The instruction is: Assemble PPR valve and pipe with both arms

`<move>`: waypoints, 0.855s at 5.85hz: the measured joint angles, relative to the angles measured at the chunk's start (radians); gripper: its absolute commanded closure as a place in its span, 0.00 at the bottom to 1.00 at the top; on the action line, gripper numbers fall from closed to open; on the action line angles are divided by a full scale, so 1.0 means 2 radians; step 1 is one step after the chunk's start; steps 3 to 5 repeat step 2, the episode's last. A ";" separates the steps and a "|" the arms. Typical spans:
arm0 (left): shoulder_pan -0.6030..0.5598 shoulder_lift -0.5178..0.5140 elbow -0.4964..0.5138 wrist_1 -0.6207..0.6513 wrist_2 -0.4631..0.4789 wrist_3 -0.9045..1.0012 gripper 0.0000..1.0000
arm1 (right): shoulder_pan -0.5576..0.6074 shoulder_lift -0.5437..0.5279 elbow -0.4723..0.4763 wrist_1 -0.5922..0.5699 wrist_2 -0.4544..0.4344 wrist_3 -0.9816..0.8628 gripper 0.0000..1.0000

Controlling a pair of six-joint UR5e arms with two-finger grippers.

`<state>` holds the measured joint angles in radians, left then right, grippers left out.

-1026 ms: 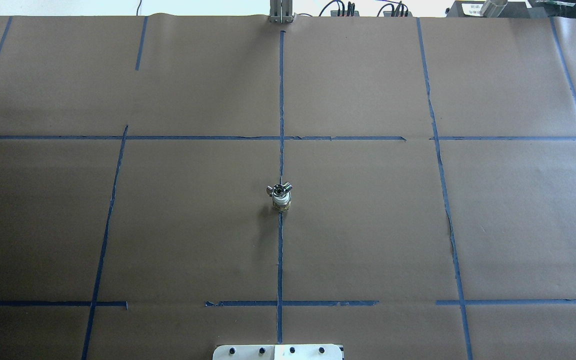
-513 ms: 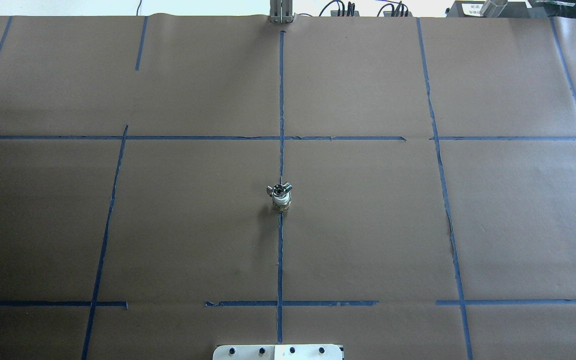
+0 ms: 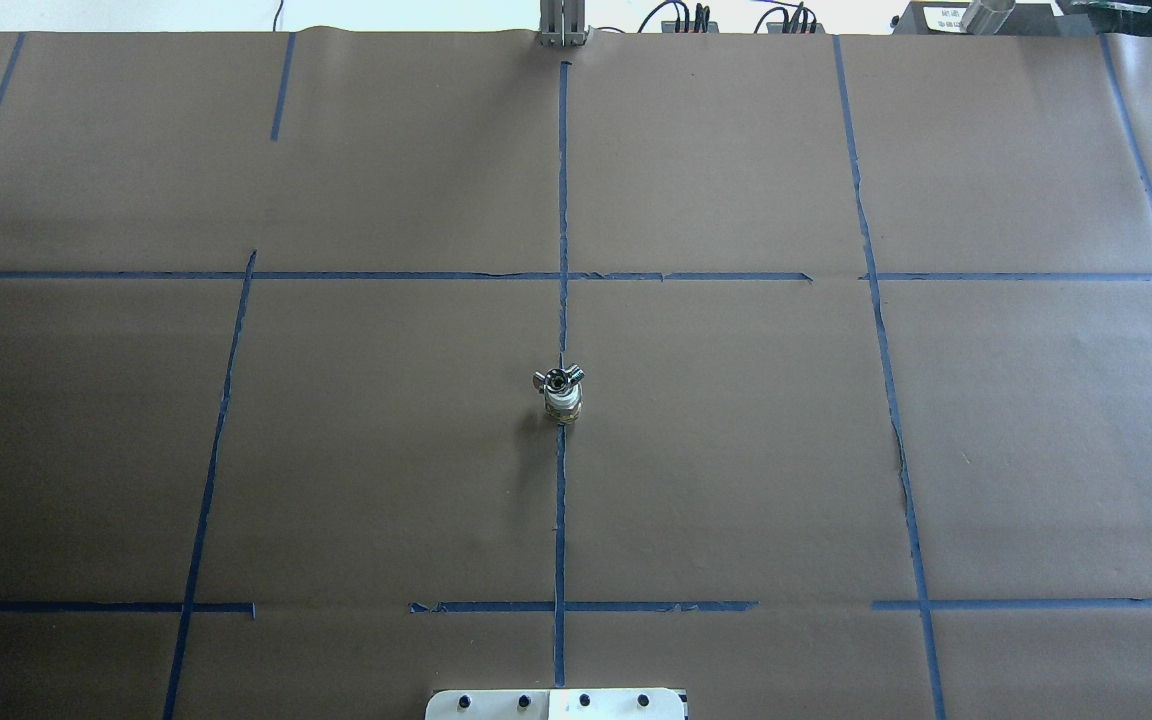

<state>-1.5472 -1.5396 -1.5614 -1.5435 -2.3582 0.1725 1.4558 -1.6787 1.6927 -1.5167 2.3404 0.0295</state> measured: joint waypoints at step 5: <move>0.000 0.006 -0.009 0.000 0.000 0.000 0.00 | -0.001 0.000 -0.003 0.011 0.002 0.001 0.00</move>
